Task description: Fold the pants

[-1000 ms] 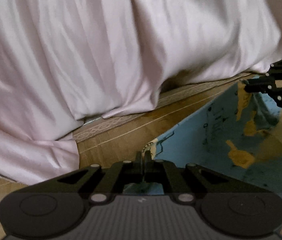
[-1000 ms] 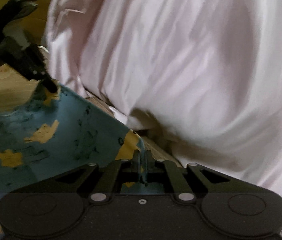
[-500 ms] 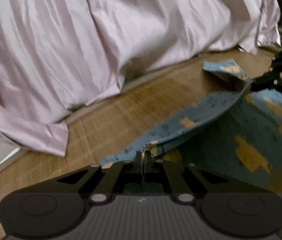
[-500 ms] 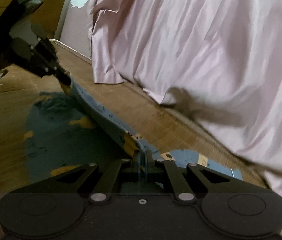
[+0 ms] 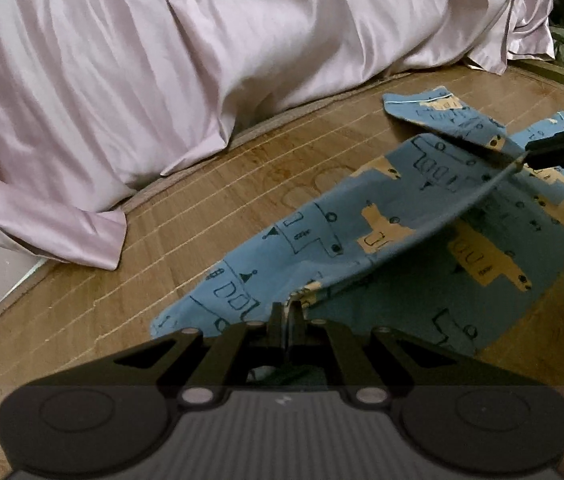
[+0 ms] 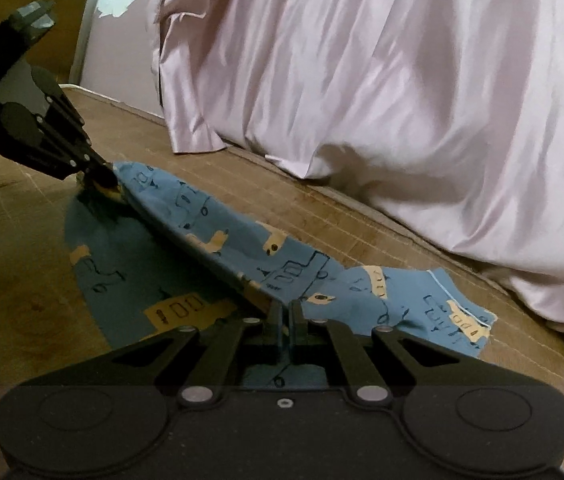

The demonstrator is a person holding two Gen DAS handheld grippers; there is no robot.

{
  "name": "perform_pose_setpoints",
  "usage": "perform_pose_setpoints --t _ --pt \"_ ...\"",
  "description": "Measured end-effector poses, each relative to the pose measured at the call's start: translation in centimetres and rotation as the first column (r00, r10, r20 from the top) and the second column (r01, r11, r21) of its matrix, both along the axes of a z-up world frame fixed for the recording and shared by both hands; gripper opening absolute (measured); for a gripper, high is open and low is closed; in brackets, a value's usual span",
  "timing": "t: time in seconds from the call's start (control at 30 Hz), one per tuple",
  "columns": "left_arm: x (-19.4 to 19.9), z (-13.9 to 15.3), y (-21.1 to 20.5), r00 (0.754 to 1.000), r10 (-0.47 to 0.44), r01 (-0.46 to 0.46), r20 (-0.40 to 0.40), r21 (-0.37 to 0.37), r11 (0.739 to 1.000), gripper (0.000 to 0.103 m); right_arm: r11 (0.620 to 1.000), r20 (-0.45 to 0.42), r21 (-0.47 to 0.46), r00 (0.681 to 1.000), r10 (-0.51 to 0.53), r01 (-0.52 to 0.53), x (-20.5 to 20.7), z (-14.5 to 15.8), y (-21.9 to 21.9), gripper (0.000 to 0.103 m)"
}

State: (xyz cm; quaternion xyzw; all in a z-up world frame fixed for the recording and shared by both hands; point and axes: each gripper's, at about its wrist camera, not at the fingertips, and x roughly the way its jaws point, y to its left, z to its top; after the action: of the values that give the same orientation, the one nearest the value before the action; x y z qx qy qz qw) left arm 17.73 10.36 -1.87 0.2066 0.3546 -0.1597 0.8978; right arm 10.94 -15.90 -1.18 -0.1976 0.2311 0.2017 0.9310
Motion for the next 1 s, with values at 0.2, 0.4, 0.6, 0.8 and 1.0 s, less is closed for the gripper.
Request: perform_pose_setpoints --t 0.2,0.4,0.6,0.8,1.0 --pt "-1.1 0.1 0.0 0.999 -0.032 0.032 -0.018 -0.007 0.999 0.001 1.000 -0.032 -0.012 0.999 0.022 -0.023 -1.7 -0.7 -0.2 0.000" --pt "-1.3 -1.6 -0.1 0.998 -0.041 0.040 -0.042 -0.004 0.999 0.001 1.000 -0.094 0.025 0.996 -0.004 0.007 0.1 -1.5 -0.1 0.022" --pt "-1.2 -2.4 0.0 0.995 -0.082 0.084 -0.065 0.027 0.996 0.001 0.896 -0.091 -0.282 0.939 0.330 -0.343 1.9 -1.5 1.3 0.039" --pt "-1.3 -2.4 -0.3 0.992 -0.107 0.111 -0.074 0.050 0.993 0.001 0.710 -0.231 -0.406 0.816 0.530 -0.576 5.5 0.1 0.8 0.053" --pt "-1.2 -2.2 -0.3 0.991 -0.108 0.112 -0.083 0.052 0.992 0.001 0.554 -0.363 -0.442 0.705 0.609 -0.706 6.8 -0.7 2.7 0.055"
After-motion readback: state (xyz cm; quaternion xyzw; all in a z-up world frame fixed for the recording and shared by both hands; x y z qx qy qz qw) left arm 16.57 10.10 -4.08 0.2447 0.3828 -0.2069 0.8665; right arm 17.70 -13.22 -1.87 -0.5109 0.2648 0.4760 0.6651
